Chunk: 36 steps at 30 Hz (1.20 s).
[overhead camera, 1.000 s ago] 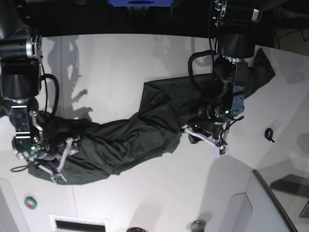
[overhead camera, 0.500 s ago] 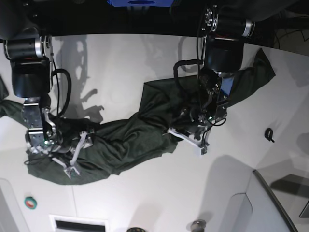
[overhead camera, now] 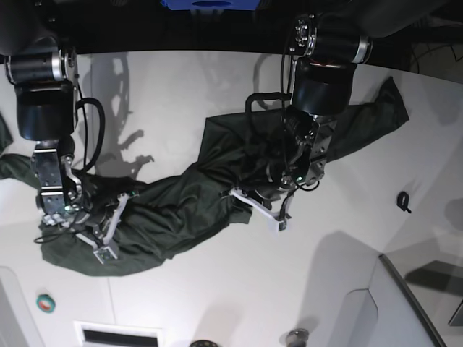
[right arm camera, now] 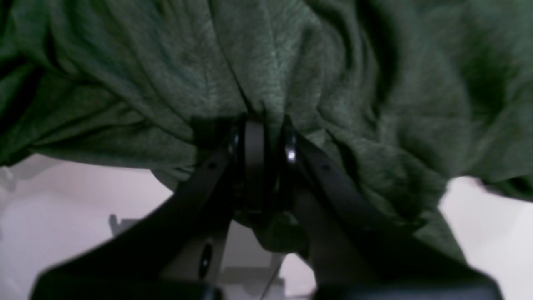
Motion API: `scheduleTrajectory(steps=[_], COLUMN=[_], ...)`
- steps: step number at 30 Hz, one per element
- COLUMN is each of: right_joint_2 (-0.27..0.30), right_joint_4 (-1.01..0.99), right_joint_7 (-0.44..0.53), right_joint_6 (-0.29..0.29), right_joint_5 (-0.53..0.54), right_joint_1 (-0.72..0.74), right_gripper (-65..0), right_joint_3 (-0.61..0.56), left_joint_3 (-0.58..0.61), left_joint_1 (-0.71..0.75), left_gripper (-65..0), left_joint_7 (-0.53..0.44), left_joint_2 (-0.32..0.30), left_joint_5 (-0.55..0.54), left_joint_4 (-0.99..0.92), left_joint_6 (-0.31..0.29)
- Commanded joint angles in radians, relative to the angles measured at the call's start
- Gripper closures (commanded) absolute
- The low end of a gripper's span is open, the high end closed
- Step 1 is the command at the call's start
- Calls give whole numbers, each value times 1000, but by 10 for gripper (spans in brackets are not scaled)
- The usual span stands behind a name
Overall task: Layout the t-shirt on the table in an organized manner, then fold the t-shirt properly
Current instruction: 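Release the shirt and grasp the bundle with both grippers, then lift the shirt with both grippers and shake it out above the table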
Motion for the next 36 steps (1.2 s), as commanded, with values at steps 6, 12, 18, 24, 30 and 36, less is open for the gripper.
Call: scheduleTrajectory(steps=[6,12,18,24,30,36], right_joint_2=[19,66,83,77,83,17], right_joint_4=[246,530,937,1106,1106,1104], right_joint_7=[-49,-192,-373,-450,-445,-451], right_joint_6=[1,1,28,217,221,220], right_joint_5=[4,5,8,5,5,4], right_joint_1=[-44,-116,-285,-449,-501,-443], right_gripper=[-29,-29,-29,-27,-27,-27], right_joint_3=[4,6,-2,-68,-347,-603], left_joint_3=[0,-12,-12,-21,-231,-237], left_joint_1=[55,82,110,242,323,290], left_gripper=[0,0,0,0,0,0], left_joint_7=[15,227,400,395,320,320], left_joint_2=[-32,-79,-173,-357,-455,-650], left_joint_5=[4,3,1,4,6,8], left_joint_4=[287,594,899,1041,1087,1077], left_joint_6=[12,14,14,14,12,12])
